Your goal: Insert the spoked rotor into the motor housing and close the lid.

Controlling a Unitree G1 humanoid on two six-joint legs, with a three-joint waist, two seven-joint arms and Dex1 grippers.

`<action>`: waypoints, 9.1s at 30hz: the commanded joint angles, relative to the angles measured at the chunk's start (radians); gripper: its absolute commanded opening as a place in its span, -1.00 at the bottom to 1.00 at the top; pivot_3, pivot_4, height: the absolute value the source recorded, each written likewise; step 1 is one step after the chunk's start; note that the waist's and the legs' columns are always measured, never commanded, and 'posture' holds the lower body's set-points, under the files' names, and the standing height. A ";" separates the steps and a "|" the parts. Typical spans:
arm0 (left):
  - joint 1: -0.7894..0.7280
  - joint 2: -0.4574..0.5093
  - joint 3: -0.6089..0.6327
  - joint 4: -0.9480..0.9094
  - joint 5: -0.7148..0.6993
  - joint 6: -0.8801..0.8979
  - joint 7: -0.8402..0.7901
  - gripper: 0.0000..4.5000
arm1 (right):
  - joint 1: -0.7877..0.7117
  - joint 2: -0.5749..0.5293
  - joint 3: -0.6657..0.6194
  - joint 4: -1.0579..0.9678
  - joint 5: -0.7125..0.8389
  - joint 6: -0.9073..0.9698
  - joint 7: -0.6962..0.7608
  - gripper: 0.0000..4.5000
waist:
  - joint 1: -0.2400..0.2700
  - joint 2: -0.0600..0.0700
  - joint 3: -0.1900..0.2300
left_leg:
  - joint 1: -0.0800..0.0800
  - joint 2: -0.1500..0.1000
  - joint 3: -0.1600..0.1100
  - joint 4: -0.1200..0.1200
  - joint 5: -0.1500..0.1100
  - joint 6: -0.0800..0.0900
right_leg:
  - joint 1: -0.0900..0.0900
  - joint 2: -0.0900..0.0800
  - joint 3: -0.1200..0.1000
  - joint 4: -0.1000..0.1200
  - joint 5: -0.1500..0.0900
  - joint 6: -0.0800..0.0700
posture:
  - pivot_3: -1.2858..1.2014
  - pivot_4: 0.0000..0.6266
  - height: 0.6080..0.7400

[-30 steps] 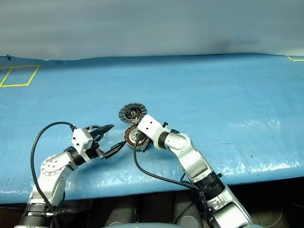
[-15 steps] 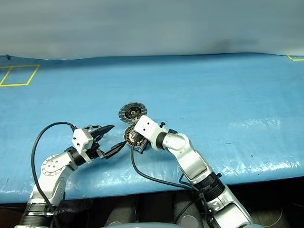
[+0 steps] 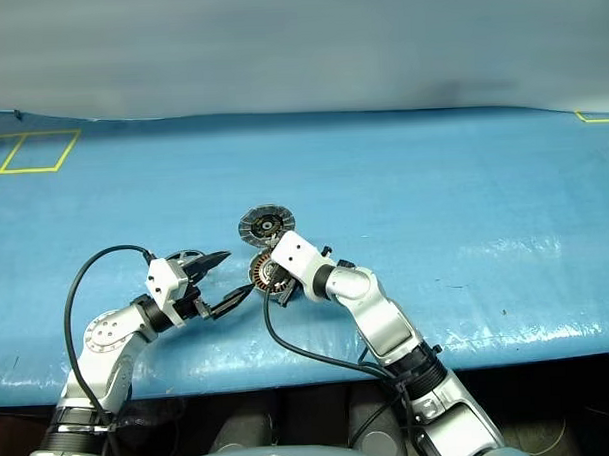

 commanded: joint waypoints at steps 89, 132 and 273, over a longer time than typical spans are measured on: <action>-0.014 -0.010 -0.003 0.000 -0.002 -0.019 0.001 0.98 | 0.071 -0.076 0.025 0.067 -0.048 -0.023 -0.040 -0.98 | 0.029 -0.001 -0.016 | 0.007 -0.002 -0.004 -0.001 -0.002 -0.003 | 0.006 -0.015 -0.012 -0.001 -0.006 0.001 | 0.03 -0.52 1.00; -0.018 -0.036 -0.010 0.012 0.003 -0.017 -0.015 0.98 | 0.031 -0.084 0.002 -0.189 -0.013 0.037 -0.013 -0.98 | 0.013 0.002 0.002 | -0.004 -0.003 -0.008 -0.002 -0.002 0.000 | 0.002 -0.011 -0.021 0.000 -0.006 0.001 | 0.03 -0.52 1.00; -0.014 -0.057 -0.014 0.040 0.020 -0.049 -0.013 0.98 | 0.004 -0.073 0.018 -0.088 -0.051 0.033 -0.024 -0.98 | 0.005 0.002 -0.001 | 0.000 -0.002 -0.007 0.008 -0.001 0.000 | 0.003 -0.009 -0.019 0.014 -0.006 -0.001 | 0.03 -0.52 1.00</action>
